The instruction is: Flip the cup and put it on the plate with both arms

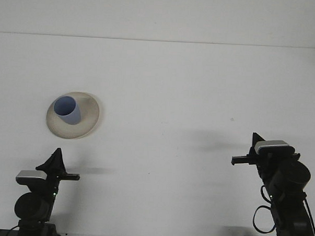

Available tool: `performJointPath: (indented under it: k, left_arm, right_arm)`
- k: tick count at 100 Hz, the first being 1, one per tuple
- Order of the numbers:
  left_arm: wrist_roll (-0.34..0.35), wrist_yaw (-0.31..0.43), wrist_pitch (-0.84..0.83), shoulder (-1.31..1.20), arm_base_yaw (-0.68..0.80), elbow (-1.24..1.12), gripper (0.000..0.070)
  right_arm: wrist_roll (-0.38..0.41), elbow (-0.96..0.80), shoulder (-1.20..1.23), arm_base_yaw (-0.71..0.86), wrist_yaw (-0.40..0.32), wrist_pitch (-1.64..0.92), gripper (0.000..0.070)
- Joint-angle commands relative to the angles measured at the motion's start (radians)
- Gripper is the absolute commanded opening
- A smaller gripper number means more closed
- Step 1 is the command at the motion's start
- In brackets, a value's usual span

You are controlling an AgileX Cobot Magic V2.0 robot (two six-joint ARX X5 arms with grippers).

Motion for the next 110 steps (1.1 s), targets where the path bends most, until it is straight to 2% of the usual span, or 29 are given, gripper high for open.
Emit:
performJointPath:
  k: [1,110]
  left_arm:
    - [-0.004,0.005,0.023,-0.002,-0.002,-0.011,0.0011]
    - [-0.006,0.005,0.022,-0.002,-0.002,-0.021,0.0011]
  right_arm:
    - [-0.01,0.003,0.003,0.003,0.0,0.015,0.0005]
    - [-0.01,0.003,-0.01,0.003,0.0,0.065,0.0005]
